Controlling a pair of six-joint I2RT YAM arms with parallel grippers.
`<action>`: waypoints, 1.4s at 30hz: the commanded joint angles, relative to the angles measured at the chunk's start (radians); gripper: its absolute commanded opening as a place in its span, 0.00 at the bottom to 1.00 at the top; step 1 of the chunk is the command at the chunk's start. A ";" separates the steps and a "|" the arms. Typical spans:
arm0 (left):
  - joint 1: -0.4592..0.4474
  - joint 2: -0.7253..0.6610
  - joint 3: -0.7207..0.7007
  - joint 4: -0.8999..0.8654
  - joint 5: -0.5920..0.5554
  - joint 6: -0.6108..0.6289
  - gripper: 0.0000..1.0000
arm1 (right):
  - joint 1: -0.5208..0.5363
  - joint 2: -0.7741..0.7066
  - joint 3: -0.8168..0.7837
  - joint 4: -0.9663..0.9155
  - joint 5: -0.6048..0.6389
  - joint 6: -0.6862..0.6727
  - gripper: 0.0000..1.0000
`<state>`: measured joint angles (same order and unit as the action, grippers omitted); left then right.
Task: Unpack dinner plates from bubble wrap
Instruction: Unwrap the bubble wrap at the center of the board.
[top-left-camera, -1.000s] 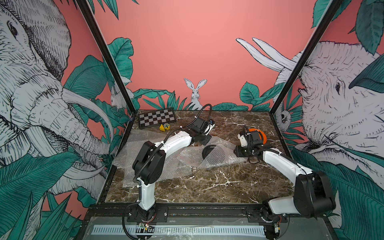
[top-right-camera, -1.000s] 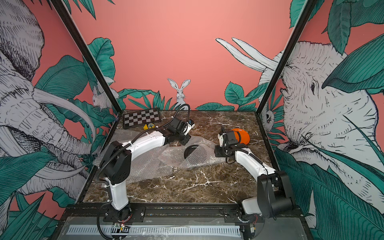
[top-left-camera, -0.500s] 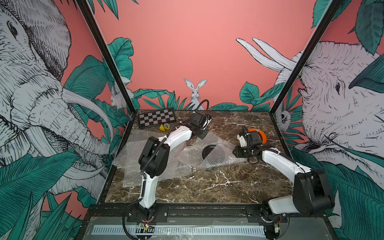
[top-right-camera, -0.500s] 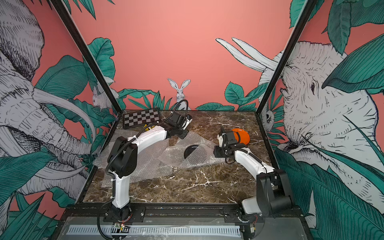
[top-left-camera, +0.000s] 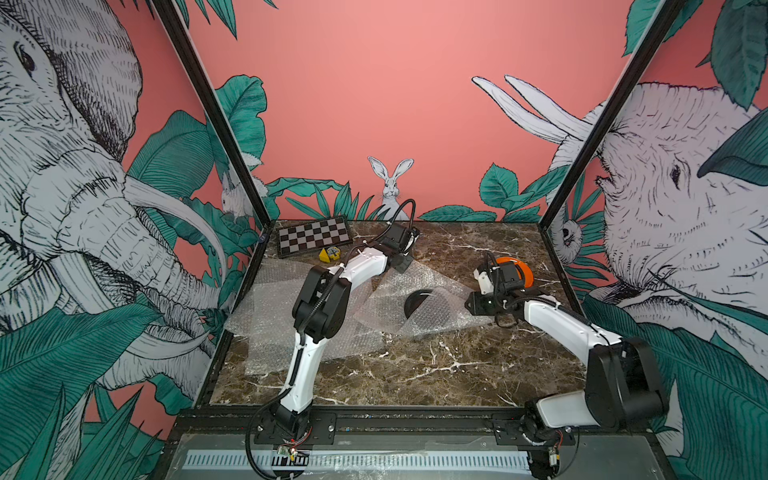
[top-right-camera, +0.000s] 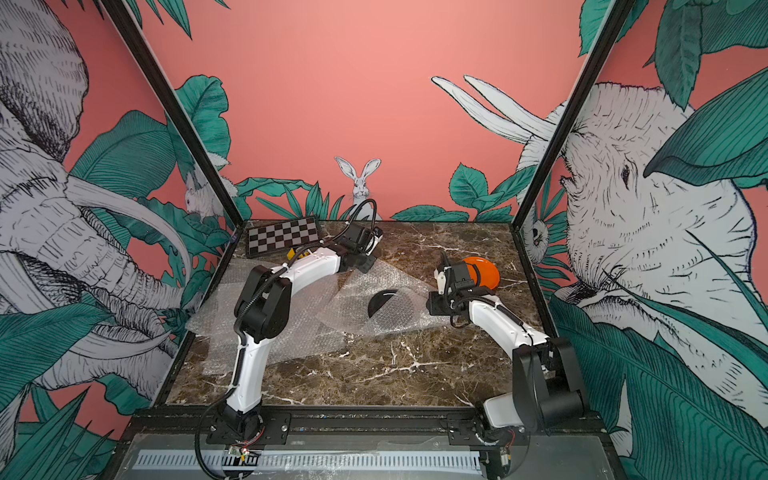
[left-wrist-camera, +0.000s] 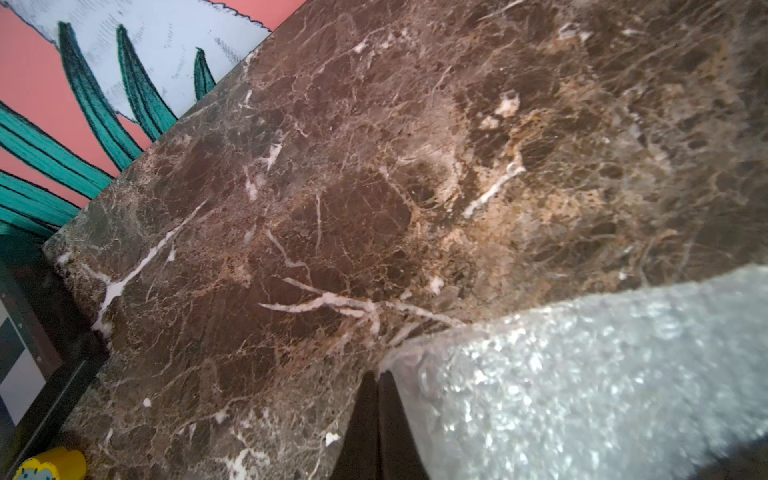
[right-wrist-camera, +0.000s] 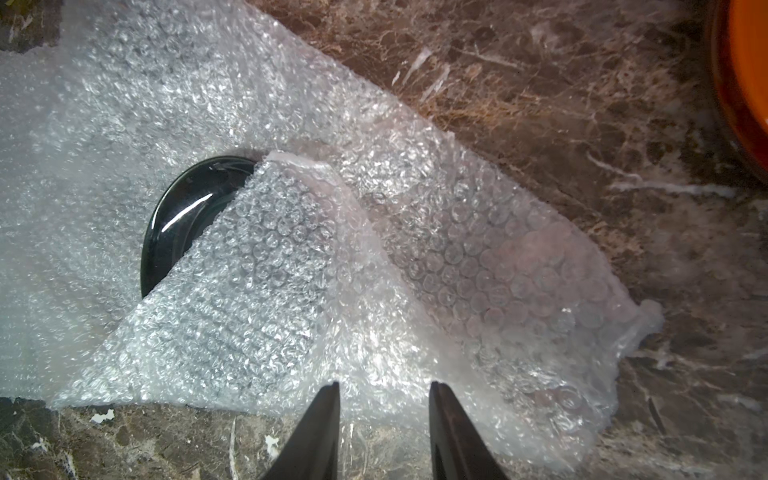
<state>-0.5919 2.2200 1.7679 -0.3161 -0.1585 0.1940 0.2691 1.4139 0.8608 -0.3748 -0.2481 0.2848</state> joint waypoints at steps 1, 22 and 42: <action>0.011 -0.010 0.032 0.034 -0.044 -0.018 0.07 | -0.002 0.005 0.009 0.000 -0.010 0.004 0.38; 0.047 -0.069 -0.055 -0.002 0.472 -0.148 0.28 | -0.002 0.010 0.001 0.007 -0.008 0.004 0.39; 0.058 0.039 -0.094 -0.001 0.476 -0.243 0.25 | -0.002 0.018 0.006 0.019 -0.030 0.022 0.41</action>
<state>-0.5396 2.2635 1.6886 -0.2951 0.2989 -0.0223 0.2691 1.4200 0.8608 -0.3737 -0.2600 0.2932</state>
